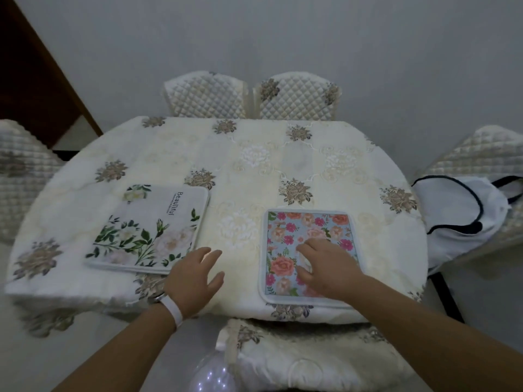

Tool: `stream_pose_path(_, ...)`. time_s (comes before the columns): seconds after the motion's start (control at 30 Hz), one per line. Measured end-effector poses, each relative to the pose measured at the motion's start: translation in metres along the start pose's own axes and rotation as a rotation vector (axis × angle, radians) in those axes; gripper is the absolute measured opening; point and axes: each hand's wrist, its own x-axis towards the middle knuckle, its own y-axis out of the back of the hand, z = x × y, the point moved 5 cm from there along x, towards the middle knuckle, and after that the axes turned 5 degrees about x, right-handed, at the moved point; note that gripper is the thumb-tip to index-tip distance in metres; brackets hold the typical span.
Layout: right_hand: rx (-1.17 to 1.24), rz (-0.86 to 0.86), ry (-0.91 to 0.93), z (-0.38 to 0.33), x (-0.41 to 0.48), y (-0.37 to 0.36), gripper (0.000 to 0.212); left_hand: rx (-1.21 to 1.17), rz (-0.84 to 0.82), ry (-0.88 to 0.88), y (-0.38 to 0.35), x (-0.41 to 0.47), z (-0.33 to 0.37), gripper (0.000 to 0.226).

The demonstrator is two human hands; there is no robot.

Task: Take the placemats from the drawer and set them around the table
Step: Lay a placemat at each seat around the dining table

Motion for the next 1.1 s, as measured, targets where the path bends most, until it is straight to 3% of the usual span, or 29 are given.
stream_pose_path(0.3, -0.05, 0.03, 0.223, -0.037, 0.005, 0.033, 0.053, -0.006, 0.133, 0.181, 0.049, -0.052, 0.003, 0.057)
stream_pose_path(0.5, 0.041, -0.019, 0.337, -0.067, 0.015, 0.02, 0.053, 0.021, 0.167, 0.341, 0.066, -0.12, 0.006, 0.05)
stream_pose_path(0.73, 0.051, -0.016, 0.451, -0.116, 0.011, 0.013, 0.053, 0.073, 0.155, 0.563, 0.077, -0.188, -0.03, 0.064)
stream_pose_path(1.1, -0.031, -0.042, 0.364, -0.213, 0.037, -0.011, 0.052, -0.102, 0.187, 0.577, 0.069, -0.223, -0.149, 0.052)
